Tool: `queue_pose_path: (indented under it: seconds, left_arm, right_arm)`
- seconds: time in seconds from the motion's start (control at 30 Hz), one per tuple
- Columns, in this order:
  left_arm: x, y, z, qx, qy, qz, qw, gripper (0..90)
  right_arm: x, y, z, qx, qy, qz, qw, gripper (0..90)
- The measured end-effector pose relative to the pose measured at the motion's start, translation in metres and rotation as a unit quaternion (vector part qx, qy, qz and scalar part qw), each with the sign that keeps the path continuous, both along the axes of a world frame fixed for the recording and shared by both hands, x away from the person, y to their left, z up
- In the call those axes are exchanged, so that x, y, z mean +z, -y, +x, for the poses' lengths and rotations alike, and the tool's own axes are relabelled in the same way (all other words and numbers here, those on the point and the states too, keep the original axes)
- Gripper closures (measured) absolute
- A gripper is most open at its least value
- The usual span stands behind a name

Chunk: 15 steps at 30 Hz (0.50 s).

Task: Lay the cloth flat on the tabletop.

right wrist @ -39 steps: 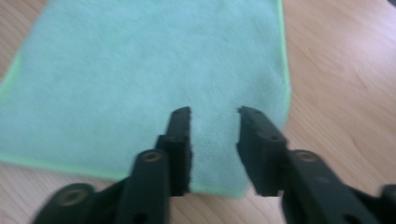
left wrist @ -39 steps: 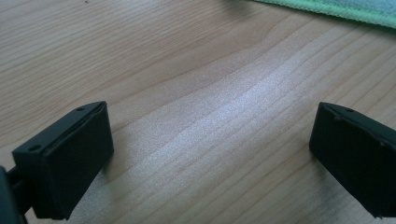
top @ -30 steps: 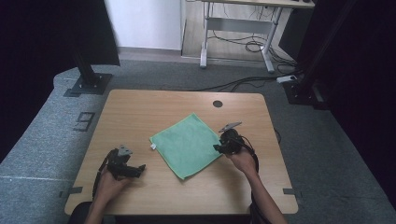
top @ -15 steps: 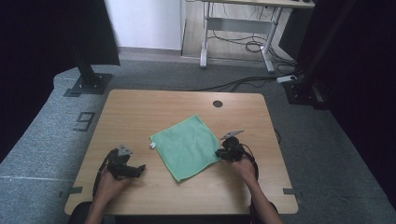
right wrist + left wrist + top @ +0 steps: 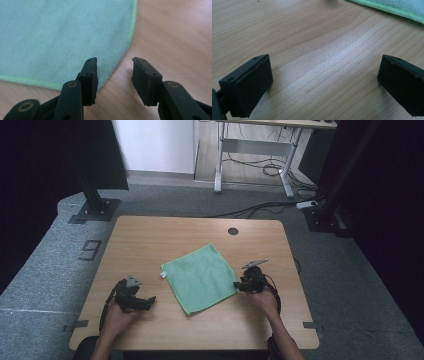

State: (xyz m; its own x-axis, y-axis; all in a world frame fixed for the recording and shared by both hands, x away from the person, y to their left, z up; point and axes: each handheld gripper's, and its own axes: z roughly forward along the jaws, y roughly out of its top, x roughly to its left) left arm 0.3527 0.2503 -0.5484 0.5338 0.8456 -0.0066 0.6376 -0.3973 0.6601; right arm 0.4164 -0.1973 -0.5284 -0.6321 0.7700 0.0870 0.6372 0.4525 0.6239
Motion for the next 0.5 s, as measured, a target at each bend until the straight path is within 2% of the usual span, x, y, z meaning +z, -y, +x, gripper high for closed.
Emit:
queue_pose_path:
  seconds: [0.07, 0.13, 0.2, 0.3, 0.37, 0.43, 0.5]
  left_arm:
    - [0.000, 0.000, 0.000, 0.000, 0.000, 0.000, 1.0000, 0.0]
    - [0.000, 0.000, 0.000, 0.000, 0.000, 0.000, 1.0000, 0.0]
    - [0.000, 0.000, 0.000, 0.000, 0.000, 0.000, 1.0000, 0.0]
    - [0.000, 0.000, 0.000, 0.000, 0.000, 0.000, 1.0000, 0.0]
    - [0.000, 0.000, 0.000, 0.000, 0.000, 0.000, 1.0000, 0.0]
    - [0.000, 0.000, 0.000, 0.000, 0.000, 0.000, 1.0000, 0.0]
    - [0.000, 0.000, 0.000, 0.000, 0.000, 0.000, 1.0000, 0.0]
  right_arm:
    - [-0.005, -0.004, -0.001, 0.002, -0.004, 0.000, 1.0000, 59.9]
    - [-0.005, -0.007, -0.001, 0.012, -0.010, 0.012, 0.9998, 72.5]
    - [-0.002, -0.013, -0.002, 0.023, -0.001, 0.000, 0.9997, 82.6]
    - [0.006, -0.017, -0.003, 0.028, 0.008, -0.007, 0.9995, 84.3]
    - [0.022, -0.027, -0.004, 0.038, 0.027, -0.002, 0.9989, 83.9]
    - [0.028, -0.031, -0.004, 0.043, 0.033, 0.001, 0.9985, 83.3]
    - [0.041, -0.049, -0.006, 0.071, 0.043, 0.005, 0.9966, 76.1]
